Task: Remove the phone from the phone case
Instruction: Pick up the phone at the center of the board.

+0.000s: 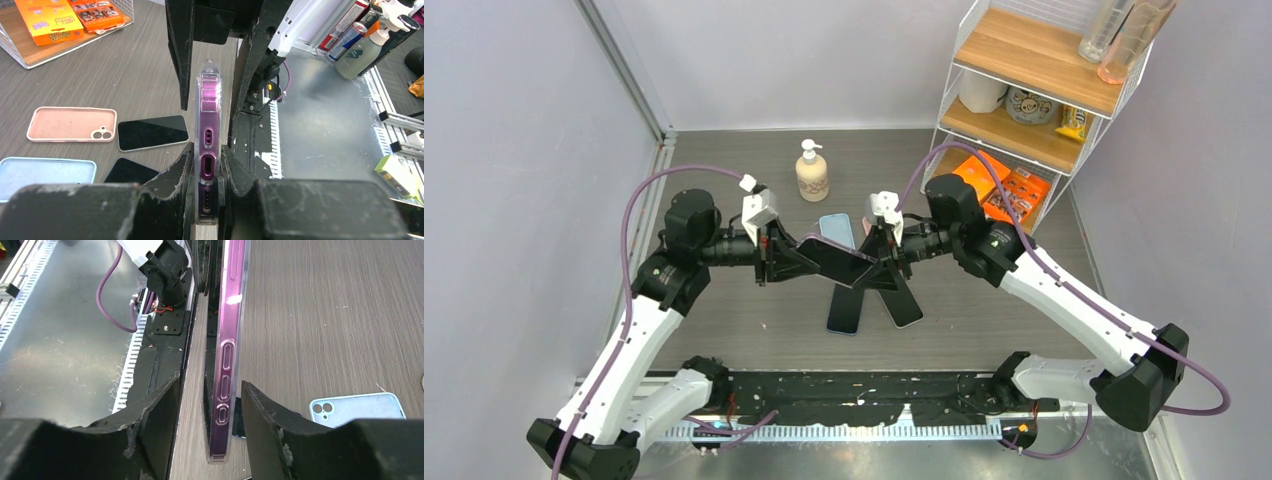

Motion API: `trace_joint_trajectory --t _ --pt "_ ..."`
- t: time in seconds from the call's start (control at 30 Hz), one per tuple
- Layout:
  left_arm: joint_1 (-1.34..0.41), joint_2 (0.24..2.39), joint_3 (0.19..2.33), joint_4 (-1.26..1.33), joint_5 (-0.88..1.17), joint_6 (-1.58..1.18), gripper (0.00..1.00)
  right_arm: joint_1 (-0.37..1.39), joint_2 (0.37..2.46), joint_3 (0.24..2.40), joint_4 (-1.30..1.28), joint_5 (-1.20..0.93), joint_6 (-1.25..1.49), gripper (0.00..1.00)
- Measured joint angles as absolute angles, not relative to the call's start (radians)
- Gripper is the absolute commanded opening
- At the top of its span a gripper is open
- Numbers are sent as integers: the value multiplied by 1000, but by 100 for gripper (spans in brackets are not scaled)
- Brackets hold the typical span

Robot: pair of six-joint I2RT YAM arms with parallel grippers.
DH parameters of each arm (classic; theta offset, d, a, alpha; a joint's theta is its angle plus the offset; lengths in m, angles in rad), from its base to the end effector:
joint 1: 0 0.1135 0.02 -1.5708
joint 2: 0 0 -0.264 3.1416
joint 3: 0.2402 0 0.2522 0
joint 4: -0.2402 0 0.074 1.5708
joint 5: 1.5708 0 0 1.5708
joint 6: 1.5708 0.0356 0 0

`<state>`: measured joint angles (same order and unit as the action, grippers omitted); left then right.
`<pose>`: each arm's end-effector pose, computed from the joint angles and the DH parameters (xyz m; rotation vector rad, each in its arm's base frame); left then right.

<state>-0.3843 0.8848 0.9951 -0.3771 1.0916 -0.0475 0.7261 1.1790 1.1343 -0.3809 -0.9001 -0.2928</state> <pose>0.1521 -0.0956 0.3805 1.0646 1.5478 -1.2898 0.1715 0.1896 0.3668 -1.4557 1.3820 1.1698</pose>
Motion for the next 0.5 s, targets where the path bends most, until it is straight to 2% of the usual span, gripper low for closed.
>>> trace_joint_trajectory --t 0.3,0.5 --pt "-386 881 978 -371 1091 -48 0 722 1192 1134 -372 -927 -281 34" --pt "-387 878 978 -353 1090 -51 0 722 1217 1134 -370 -943 -271 32"
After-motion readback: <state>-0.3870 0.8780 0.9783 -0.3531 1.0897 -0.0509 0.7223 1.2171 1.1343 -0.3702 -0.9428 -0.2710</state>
